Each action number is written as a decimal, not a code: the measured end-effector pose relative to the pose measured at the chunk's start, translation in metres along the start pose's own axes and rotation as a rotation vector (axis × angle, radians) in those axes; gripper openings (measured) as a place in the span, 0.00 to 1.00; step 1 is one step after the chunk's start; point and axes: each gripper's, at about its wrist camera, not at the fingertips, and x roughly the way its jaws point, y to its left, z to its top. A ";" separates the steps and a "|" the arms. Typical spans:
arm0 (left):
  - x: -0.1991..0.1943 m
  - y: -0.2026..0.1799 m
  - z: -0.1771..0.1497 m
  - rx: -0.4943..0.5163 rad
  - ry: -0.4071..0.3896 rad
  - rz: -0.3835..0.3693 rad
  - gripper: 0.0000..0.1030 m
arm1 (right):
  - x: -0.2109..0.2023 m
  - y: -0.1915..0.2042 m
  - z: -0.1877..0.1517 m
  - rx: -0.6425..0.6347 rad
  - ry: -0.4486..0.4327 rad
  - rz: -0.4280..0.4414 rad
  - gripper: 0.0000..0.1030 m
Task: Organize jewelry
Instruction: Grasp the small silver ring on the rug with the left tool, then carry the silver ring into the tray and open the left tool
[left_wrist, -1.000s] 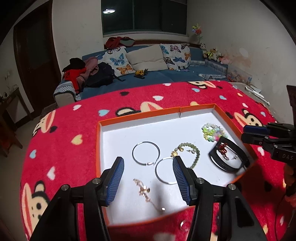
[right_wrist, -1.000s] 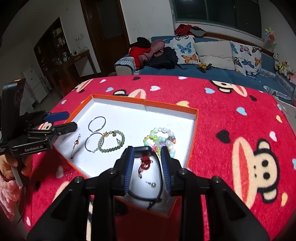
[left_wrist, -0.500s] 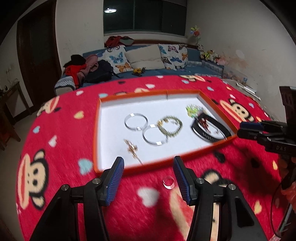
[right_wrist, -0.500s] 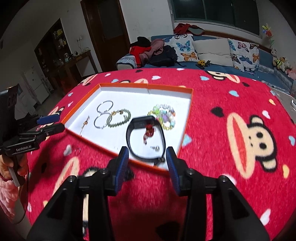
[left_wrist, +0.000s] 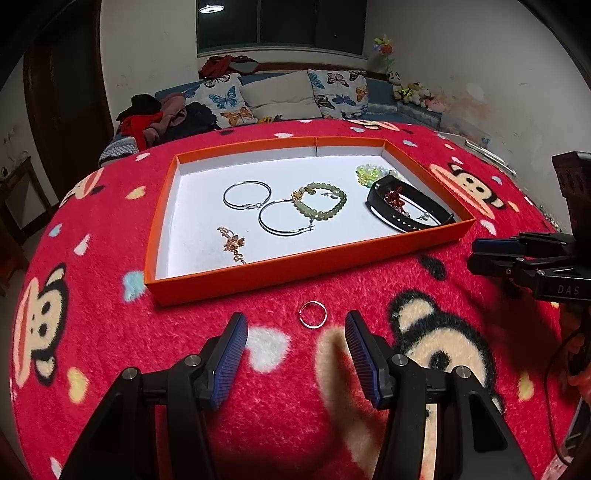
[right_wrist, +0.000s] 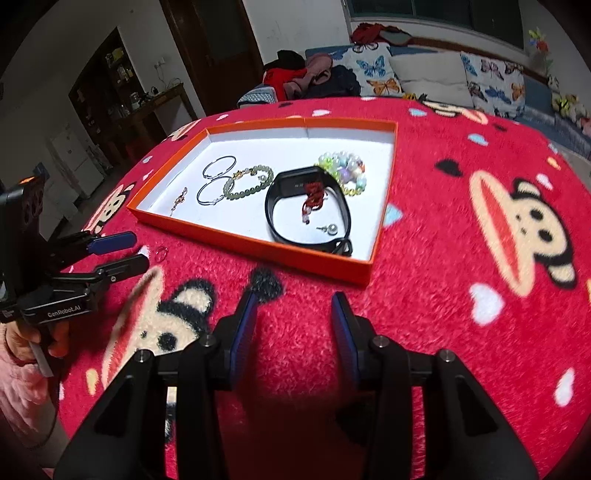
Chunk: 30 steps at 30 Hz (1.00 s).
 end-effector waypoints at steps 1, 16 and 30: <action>0.002 -0.001 0.000 0.002 0.002 -0.002 0.56 | 0.001 0.000 0.000 0.004 0.001 0.002 0.42; 0.023 -0.008 0.009 0.049 0.010 0.000 0.32 | 0.016 0.017 0.004 -0.030 0.035 0.033 0.43; 0.020 -0.010 0.009 0.058 -0.010 -0.010 0.18 | 0.021 0.031 0.003 -0.073 0.050 0.052 0.43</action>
